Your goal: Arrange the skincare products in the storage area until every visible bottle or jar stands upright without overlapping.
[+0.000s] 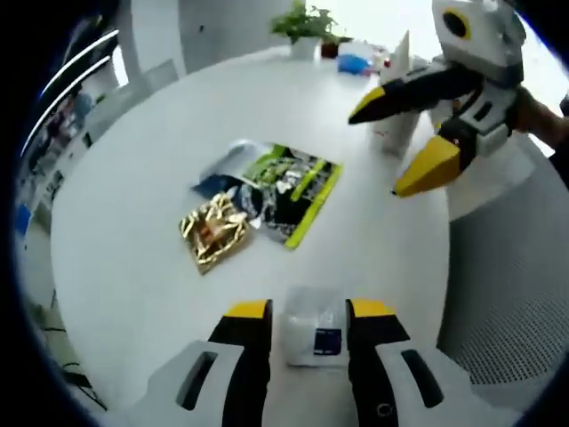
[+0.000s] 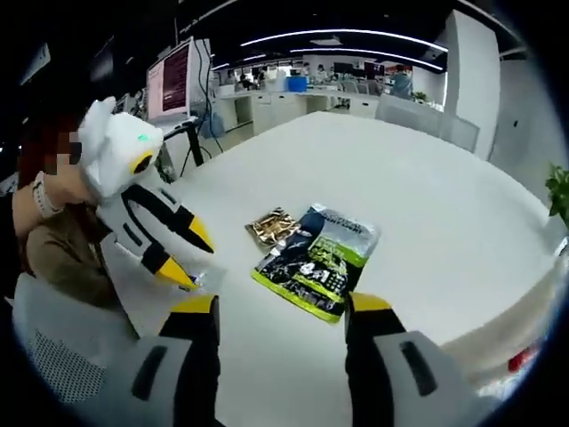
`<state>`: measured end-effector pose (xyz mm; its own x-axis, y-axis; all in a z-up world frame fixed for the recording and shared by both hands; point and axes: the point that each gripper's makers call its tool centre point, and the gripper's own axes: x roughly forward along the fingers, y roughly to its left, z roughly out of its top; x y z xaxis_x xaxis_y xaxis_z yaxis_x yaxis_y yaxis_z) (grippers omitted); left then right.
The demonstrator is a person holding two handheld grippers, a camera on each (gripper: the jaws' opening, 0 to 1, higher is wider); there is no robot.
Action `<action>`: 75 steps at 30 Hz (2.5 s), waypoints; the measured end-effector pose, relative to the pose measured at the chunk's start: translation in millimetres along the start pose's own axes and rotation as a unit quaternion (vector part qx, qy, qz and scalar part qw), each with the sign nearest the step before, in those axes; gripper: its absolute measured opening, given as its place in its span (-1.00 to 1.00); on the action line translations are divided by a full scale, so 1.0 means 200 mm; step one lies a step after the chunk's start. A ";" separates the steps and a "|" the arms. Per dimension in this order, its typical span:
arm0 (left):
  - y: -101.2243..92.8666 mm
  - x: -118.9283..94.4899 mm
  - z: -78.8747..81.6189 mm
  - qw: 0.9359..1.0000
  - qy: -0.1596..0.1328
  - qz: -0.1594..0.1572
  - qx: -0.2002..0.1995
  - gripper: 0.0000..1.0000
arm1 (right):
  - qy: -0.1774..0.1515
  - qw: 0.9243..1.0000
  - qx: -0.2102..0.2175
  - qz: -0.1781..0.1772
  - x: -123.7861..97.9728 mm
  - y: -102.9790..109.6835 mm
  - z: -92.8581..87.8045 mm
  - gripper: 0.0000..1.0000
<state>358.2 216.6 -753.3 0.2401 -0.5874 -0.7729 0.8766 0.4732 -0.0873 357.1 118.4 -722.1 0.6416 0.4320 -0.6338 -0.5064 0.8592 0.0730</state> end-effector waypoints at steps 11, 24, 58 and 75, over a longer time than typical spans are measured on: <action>0.05 0.14 0.08 0.997 -0.027 0.008 -0.067 -0.39 | -0.009 0.990 0.134 -0.043 0.11 -0.10 -0.09 0.13; 0.10 0.21 0.11 0.991 -0.041 0.004 -0.127 -0.52 | 0.005 0.990 0.130 -0.058 0.20 -0.13 -0.12 -0.04; 0.13 0.26 0.15 0.976 -0.071 -0.025 -0.205 -0.77 | 0.026 0.988 0.111 -0.100 0.23 -0.25 -0.17 -0.96; 0.16 0.33 0.24 0.960 -0.095 -0.064 -0.254 -0.76 | 0.050 0.996 0.009 -0.078 0.24 -0.22 -0.17 -0.98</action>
<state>422.6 160.8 -776.8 0.2577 -0.7490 -0.6105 0.5992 0.6195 -0.5071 390.1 92.2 -782.0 0.6503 0.2648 -0.7120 -0.3951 0.9184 -0.0194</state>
